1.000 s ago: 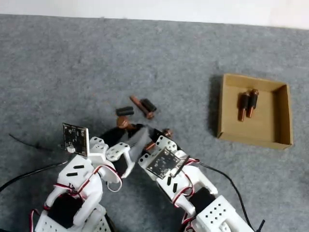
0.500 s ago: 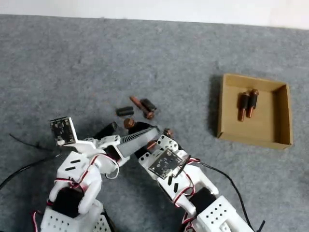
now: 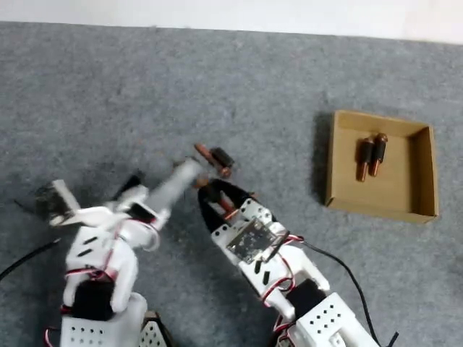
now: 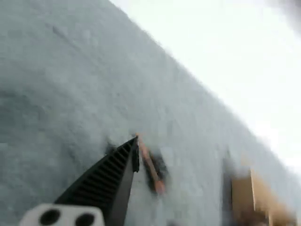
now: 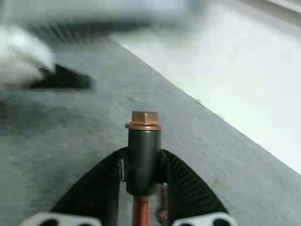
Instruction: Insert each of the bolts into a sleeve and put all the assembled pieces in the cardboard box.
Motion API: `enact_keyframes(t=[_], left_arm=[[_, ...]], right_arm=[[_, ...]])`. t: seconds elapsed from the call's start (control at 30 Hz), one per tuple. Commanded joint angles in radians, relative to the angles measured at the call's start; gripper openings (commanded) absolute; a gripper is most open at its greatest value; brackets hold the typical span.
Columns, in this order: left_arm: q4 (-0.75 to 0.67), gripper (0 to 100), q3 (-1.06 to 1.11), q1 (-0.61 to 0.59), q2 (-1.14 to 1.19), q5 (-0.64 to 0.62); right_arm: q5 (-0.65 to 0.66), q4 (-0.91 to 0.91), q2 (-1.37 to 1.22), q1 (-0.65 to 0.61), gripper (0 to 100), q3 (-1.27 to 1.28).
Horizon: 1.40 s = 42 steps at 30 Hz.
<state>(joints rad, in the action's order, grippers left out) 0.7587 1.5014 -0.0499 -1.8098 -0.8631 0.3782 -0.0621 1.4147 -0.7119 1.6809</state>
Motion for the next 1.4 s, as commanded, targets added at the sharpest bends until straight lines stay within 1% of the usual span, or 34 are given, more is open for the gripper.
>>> enact_keyframes(t=[0.0,0.13,0.17,0.23,0.3,0.37,0.43,0.5,0.53,0.6,0.67,0.7,0.8,0.9,1.03,1.1,1.27,1.37], left_arm=[[-0.083,61,0.015,-0.091,-0.008,-0.038],[-0.144,61,0.054,-0.091,-0.007,-0.038],[-0.158,60,0.062,-0.091,-0.007,-0.038],[-0.181,53,0.073,-0.091,-0.007,-0.037],[-0.190,43,0.076,-0.096,-0.007,-0.037],[-0.204,30,0.077,-0.099,-0.007,-0.035],[-0.221,17,0.090,-0.099,-0.007,-0.009],[-0.272,5,0.116,-0.099,-0.007,0.069],[-0.305,0,0.133,-0.097,-0.007,0.106],[-0.379,3,0.173,-0.093,-0.007,0.152],[-0.433,2,0.194,-0.093,-0.005,0.157],[-0.437,1,0.194,-0.093,-0.005,0.158],[-0.436,1,0.194,-0.093,-0.005,0.160],[-0.436,1,0.194,-0.094,-0.005,0.161],[-0.434,1,0.194,-0.099,-0.002,0.163],[-0.425,1,0.194,-0.099,-0.002,0.163],[-0.413,1,0.194,-0.099,-0.004,0.163],[-0.413,1,0.194,-0.097,-0.004,0.163]], right_arm=[[0.003,-0.012,0.024,0.082,0.3,0.099],[0.002,-0.012,0.024,0.124,0.3,0.088],[0.002,-0.012,0.024,0.136,0.3,0.087],[0.002,-0.012,0.024,0.165,0.3,0.085],[0.002,-0.012,0.024,0.232,0.3,0.084],[-0.017,-0.012,0.024,0.328,0.3,0.062],[-0.104,-0.012,0.018,0.440,0.3,0.028],[-0.193,-0.008,0.016,0.553,0.3,-0.008],[-0.226,-0.004,0.015,0.601,0.3,-0.030],[-0.236,-0.002,-0.001,0.664,0.3,-0.065],[-0.216,-0.002,-0.076,0.693,0.3,-0.113],[-0.204,-0.002,-0.136,0.702,0.3,-0.150],[-0.178,-0.002,-0.398,0.751,0.3,-0.320],[-0.181,-0.002,-0.705,0.831,0.3,-0.552],[-0.181,0.001,-1.069,0.908,0.3,-0.829],[-0.180,0.058,-1.205,0.944,0.3,-0.966],[-0.181,0.332,-1.400,1.047,0.3,-1.285],[-0.178,0.397,-1.471,1.073,0.4,-1.406]])
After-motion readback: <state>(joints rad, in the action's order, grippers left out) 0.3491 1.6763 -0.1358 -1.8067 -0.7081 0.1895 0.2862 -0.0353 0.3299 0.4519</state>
